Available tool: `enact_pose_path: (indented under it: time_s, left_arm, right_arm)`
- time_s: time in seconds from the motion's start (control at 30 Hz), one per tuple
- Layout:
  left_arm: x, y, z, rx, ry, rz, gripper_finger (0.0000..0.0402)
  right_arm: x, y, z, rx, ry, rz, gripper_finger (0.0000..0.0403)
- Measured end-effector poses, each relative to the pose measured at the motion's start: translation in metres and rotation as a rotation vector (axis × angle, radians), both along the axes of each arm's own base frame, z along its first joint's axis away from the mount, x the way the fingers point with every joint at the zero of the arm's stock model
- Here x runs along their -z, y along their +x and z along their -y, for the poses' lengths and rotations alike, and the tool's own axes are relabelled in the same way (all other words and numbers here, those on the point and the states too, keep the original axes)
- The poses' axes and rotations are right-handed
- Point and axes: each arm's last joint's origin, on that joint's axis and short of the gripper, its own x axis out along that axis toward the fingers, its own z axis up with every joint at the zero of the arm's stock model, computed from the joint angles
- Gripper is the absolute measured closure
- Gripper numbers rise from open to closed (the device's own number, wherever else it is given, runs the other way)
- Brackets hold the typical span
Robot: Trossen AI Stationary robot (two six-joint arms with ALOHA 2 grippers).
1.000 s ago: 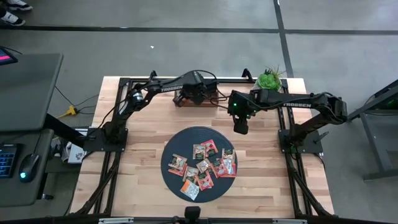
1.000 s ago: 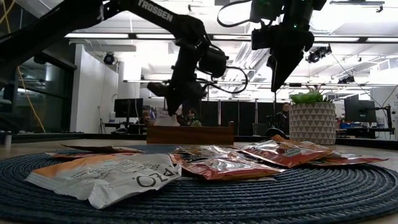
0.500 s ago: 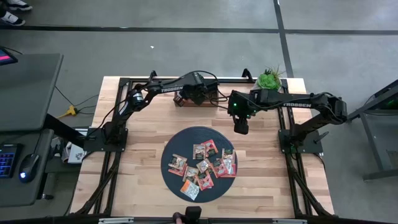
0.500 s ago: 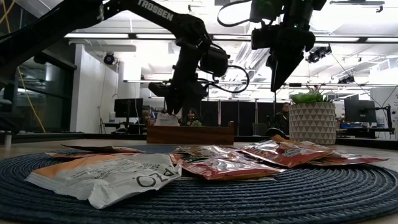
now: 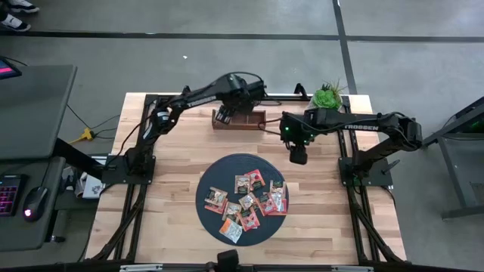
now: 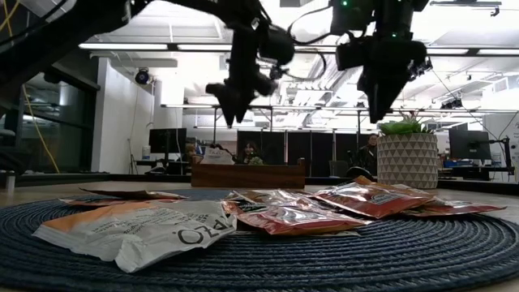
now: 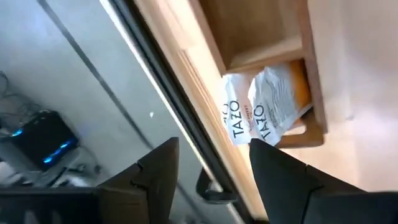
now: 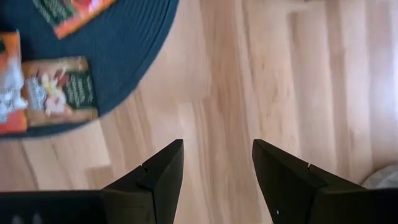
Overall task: Pick & Place Tea
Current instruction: Put the white tea bag into the left section of the wooden organizer
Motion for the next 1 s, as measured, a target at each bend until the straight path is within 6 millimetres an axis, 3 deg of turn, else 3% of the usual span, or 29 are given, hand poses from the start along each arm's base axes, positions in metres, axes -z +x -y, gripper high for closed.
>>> enact_pose_path:
  time_s: [0.2, 0.37, 0.5, 0.63, 0.77, 0.87, 1.0]
  left_arm:
    - [-0.034, -0.014, 0.008, -0.047, -0.049, 0.155, 0.0208]
    - [-0.059, -0.029, 0.015, -0.093, -0.110, 0.310, 0.0208]
    - [-0.060, -0.030, 0.028, -0.096, -0.165, 0.429, 0.0208]
    - [-0.047, -0.034, 0.053, -0.081, -0.211, 0.511, 0.0208]
    - [-0.014, -0.048, 0.085, -0.114, -0.279, 0.564, 0.0208]
    - [0.011, -0.064, 0.115, -0.166, -0.340, 0.624, 0.0208]
    - [0.036, -0.071, 0.155, -0.194, -0.419, 0.779, 0.0208]
  right_arm:
    - [-0.001, -0.012, -0.005, -0.025, 0.043, 0.077, 0.0214]
    - [0.021, -0.046, -0.016, 0.002, 0.115, 0.245, 0.0214]
    - [0.042, -0.071, -0.025, 0.075, 0.194, 0.412, 0.0214]
    - [0.055, -0.084, -0.030, 0.143, 0.271, 0.574, 0.0214]
    - [0.064, -0.087, -0.038, 0.166, 0.320, 0.674, 0.0214]
    - [0.068, -0.086, -0.045, 0.166, 0.366, 0.691, 0.0214]
    - [0.073, -0.082, -0.058, 0.197, 0.455, 0.634, 0.0214]
